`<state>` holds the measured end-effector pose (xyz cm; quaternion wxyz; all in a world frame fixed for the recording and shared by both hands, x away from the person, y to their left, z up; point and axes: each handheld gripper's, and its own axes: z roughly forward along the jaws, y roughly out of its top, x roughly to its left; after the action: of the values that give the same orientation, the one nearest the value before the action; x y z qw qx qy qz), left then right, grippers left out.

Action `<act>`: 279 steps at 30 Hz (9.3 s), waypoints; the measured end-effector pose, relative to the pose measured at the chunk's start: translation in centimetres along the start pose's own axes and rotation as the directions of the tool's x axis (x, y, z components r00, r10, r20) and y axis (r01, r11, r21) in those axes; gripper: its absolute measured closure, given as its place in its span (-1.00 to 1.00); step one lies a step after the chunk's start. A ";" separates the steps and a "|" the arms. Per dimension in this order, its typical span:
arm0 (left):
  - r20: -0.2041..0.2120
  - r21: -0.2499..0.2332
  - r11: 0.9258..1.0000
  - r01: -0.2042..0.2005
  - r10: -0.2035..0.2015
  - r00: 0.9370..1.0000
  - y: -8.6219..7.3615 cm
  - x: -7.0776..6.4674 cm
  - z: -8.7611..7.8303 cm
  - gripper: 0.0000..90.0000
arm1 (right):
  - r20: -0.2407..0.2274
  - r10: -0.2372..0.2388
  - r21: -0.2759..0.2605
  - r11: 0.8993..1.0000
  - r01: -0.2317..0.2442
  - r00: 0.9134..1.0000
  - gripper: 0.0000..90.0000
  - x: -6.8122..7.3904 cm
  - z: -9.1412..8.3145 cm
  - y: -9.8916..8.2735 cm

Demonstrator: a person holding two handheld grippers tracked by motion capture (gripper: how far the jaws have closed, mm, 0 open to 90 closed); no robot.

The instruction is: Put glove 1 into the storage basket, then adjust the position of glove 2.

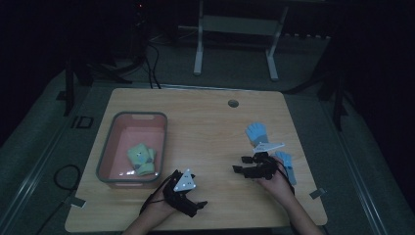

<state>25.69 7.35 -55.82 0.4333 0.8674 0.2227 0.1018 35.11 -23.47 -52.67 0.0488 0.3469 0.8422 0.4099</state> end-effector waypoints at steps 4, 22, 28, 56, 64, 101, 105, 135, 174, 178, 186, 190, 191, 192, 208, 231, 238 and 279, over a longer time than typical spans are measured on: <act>0.001 -0.004 1.000 0.015 -0.015 1.000 -0.1 0.0 0.0 -0.96 | 0.050 -0.016 0.003 1.000 0.016 0.999 -0.27 -0.5 -0.7 0.3; -0.003 -0.012 0.999 0.031 -0.031 1.000 -0.2 0.0 -0.1 -0.96 | 0.150 0.034 -0.060 0.998 -0.025 0.988 -0.24 -4.7 -3.6 2.7; -0.022 -0.021 0.999 0.031 -0.032 0.999 -0.3 0.1 -0.4 -0.96 | 0.189 0.050 -0.101 0.994 -0.031 0.981 -0.04 -7.0 -3.8 4.0; -0.032 -0.032 0.999 0.033 -0.034 0.999 -0.7 0.2 -1.0 -0.96 | 0.356 0.037 0.082 0.994 -0.071 0.934 0.68 -12.3 1.6 2.6; -0.032 -0.028 0.999 0.033 -0.034 0.999 -0.8 0.1 -0.8 -0.96 | 0.392 0.119 0.051 0.987 -0.151 0.912 0.92 -11.2 1.6 3.1; -0.034 -0.036 0.999 0.026 -0.027 0.999 -0.9 0.1 -0.9 -0.96 | 0.238 0.145 -0.049 0.989 -0.137 0.960 0.93 6.9 2.6 4.5; -0.032 -0.033 0.999 0.025 -0.026 0.999 -0.9 0.1 -0.8 -0.96 | 0.223 0.174 -0.036 0.985 -0.171 0.959 0.93 7.2 3.0 3.1; -0.018 -0.015 1.000 0.011 -0.011 1.000 -1.0 -0.1 -0.7 -0.96 | 0.325 0.130 -0.020 0.991 -0.131 0.937 0.34 7.8 3.0 0.6; -0.016 -0.033 0.999 0.038 -0.039 0.999 -1.2 0.0 -0.8 -0.96 | 0.373 0.013 0.032 0.999 -0.027 0.928 0.44 -5.5 -9.9 -2.4; -0.020 -0.034 0.999 0.039 -0.040 0.999 -1.3 -0.1 -1.0 -0.96 | 0.365 0.020 0.075 0.996 -0.051 0.931 0.45 -6.6 -9.6 -4.1; -0.020 -0.030 0.999 0.038 -0.039 0.999 -1.3 -0.1 -0.9 -0.96 | 0.382 0.036 0.127 0.988 -0.091 0.923 0.41 -7.2 -8.2 -6.5; -0.017 -0.033 0.998 0.052 -0.052 0.998 -1.3 0.3 -1.1 -0.96 | 0.412 0.009 0.121 0.991 -0.064 0.911 0.53 -6.6 -7.7 -6.9; -0.017 -0.033 0.998 0.052 -0.052 0.998 -1.3 0.3 -1.1 -0.96 | 0.412 0.009 0.121 0.991 -0.064 0.911 0.53 -6.6 -7.7 -6.9; -0.018 -0.038 0.998 0.054 -0.054 0.998 -1.3 0.4 -1.1 -0.96 | 0.414 0.009 0.118 0.991 -0.064 0.910 0.57 -6.5 -7.7 -6.9; -0.007 -0.029 0.999 0.032 -0.033 0.999 -1.0 0.4 -1.1 -0.96 | 0.469 0.092 0.014 0.994 -0.111 0.878 0.93 -3.5 -8.0 -4.1; 0.007 -0.019 1.000 0.016 -0.016 1.000 -1.1 0.1 -0.9 -0.96 | 0.417 0.057 -0.051 0.998 -0.039 0.907 0.93 3.4 -5.0 2.1; 0.009 -0.018 1.000 0.013 -0.013 1.000 -1.1 0.1 -0.9 -0.96 | 0.429 0.061 0.006 0.997 -0.071 0.901 0.93 3.2 -2.8 0.5; 0.007 -0.017 1.000 0.016 -0.016 1.000 -1.1 0.0 -0.9 -0.96 | 0.304 -0.004 0.106 0.994 -0.030 0.953 0.39 0.0 -1.6 -2.2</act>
<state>25.05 8.55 -56.20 0.4421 0.8623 0.2271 0.0973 33.38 -25.45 -53.23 0.1559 0.4134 0.8435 0.3055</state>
